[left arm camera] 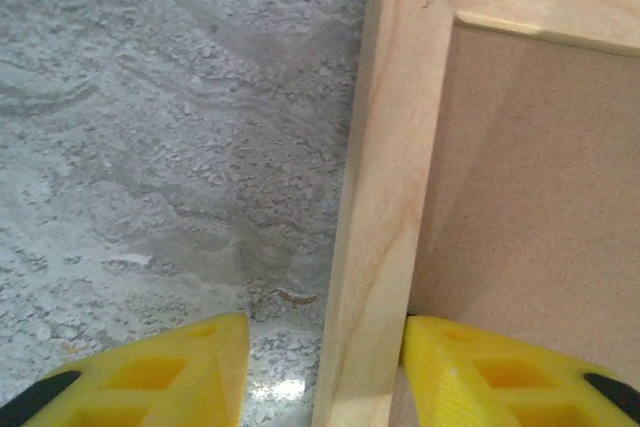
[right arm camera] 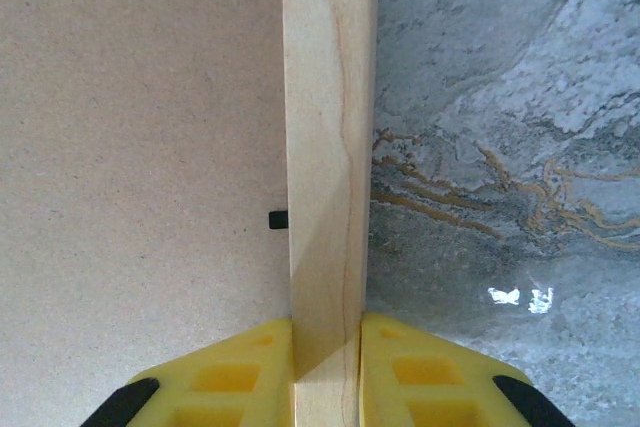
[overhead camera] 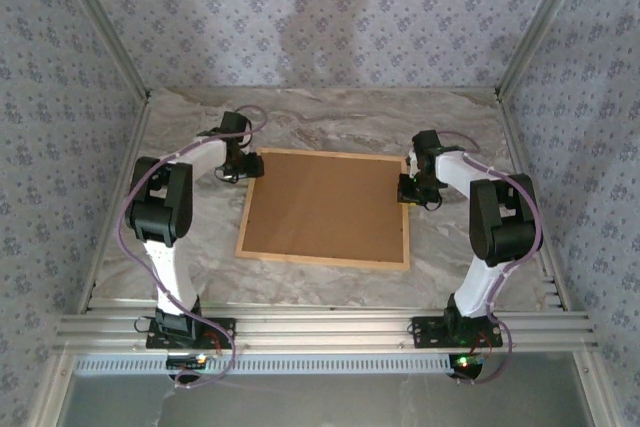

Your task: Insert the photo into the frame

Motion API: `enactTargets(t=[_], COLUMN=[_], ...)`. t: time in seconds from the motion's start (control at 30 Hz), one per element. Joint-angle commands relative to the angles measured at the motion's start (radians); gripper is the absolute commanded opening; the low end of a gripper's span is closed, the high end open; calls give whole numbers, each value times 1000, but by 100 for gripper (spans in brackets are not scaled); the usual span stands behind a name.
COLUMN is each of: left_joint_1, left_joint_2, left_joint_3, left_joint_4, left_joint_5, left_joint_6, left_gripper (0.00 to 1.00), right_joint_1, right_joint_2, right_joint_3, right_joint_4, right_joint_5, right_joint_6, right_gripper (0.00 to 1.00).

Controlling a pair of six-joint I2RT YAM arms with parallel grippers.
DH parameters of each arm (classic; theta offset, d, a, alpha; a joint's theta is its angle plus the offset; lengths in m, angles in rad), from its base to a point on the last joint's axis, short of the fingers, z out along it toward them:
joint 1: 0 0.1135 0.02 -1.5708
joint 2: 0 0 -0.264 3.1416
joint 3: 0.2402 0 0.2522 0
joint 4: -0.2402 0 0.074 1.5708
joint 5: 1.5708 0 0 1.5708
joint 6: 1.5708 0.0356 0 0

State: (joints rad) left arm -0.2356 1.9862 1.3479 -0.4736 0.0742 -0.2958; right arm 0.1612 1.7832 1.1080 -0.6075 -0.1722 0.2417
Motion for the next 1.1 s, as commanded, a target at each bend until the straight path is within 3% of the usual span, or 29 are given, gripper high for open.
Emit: enactTargets(t=[0.0, 0.33, 0.57, 0.77, 1.07], left_joint_1=[-9, -33, -125, -271, -471], left_joint_2=[30, -190, -323, -393, -348], left_joint_3=[-1, -76, -188, -296, -312], left_joint_4=[-28, 93, 272, 418, 345], left_joint_5=[1, 25, 95, 128, 183], left_joint_6=[8, -55, -33, 152, 459], left_gripper=[53, 67, 66, 64, 62], right_joint_1=[2, 3, 31, 63, 59], right_joint_2=[33, 17, 94, 191, 115], right_joint_3=[-4, 33, 149, 276, 271], right_joint_4=[2, 75, 144, 161, 73], right_joint_5=[-14, -51, -128, -200, -129], right_joint_6=[-18, 43, 115, 142, 79], right_gripper=[21, 22, 24, 28, 49])
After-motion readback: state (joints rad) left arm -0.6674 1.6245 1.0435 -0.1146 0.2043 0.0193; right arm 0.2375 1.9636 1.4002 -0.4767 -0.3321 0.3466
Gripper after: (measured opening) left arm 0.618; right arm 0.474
